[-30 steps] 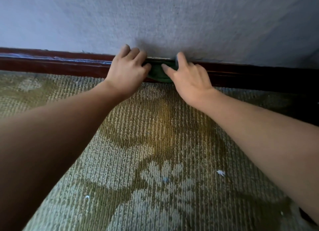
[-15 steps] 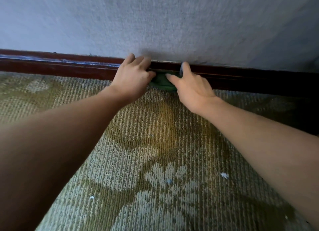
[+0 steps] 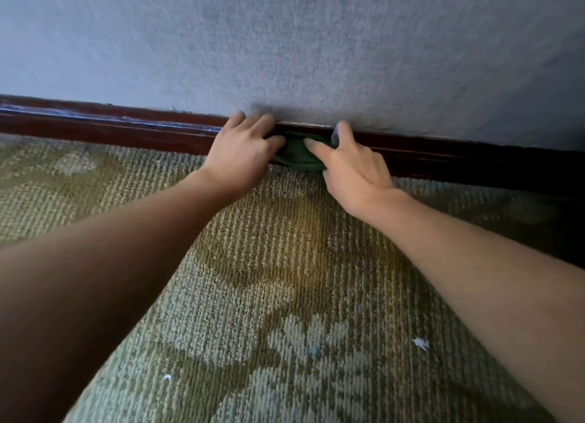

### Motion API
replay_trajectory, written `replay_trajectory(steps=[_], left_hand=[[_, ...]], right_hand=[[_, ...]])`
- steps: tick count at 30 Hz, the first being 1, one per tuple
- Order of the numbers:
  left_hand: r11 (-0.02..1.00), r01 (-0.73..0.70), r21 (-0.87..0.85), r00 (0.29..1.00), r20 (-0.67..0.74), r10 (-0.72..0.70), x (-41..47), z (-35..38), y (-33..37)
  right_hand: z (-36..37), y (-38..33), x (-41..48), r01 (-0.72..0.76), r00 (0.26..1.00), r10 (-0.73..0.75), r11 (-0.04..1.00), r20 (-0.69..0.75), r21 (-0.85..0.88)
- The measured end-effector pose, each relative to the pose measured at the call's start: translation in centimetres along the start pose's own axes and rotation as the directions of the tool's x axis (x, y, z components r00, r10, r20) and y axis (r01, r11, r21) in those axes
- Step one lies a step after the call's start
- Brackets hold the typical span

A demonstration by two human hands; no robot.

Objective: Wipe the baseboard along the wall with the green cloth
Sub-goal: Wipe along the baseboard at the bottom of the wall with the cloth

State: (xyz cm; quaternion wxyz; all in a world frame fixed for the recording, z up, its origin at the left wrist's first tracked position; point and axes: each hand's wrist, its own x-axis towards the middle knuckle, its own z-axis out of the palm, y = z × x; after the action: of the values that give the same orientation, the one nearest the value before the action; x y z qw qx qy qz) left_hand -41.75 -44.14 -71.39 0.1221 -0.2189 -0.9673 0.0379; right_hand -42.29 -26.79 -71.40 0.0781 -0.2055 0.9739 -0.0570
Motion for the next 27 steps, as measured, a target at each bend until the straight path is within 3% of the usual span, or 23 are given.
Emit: replay_trajectory(steps=[7,13,17,19,22,27], left_hand=[[0.999,0.013,-0.052,1.000,0.029,-0.012,0.3,0.0,-0.1],[0.994,-0.111,-0.021,0.992,0.055,0.112,-1.4,-0.3,0.8],[0.990,-0.144,0.010,0.989,-0.038,0.144,-1.0,-0.9,1.0],[0.988,-0.154,0.025,0.986,-0.060,0.155,-0.1,-1.1,0.9],[0.982,-0.182,0.059,0.982,-0.035,0.184,0.2,-0.7,1.1],[0.965,-0.253,0.068,0.964,-0.068,0.257,0.1,0.0,0.7]], right_hand=[[0.2,-0.6,0.5,-0.040,0.999,0.040,0.999,-0.004,-0.008],[0.8,-0.6,-1.7,0.046,0.998,-0.043,0.997,0.049,-0.054],[0.1,-0.2,-1.8,-0.026,0.995,0.041,0.987,-0.091,0.159],[-0.4,0.2,-1.2,-0.014,0.991,0.021,0.999,-0.129,0.051],[-0.2,0.7,-0.9,0.024,0.998,-0.035,0.985,-0.061,-0.173],[0.7,1.0,-1.0,0.035,0.996,-0.050,0.978,-0.069,-0.205]])
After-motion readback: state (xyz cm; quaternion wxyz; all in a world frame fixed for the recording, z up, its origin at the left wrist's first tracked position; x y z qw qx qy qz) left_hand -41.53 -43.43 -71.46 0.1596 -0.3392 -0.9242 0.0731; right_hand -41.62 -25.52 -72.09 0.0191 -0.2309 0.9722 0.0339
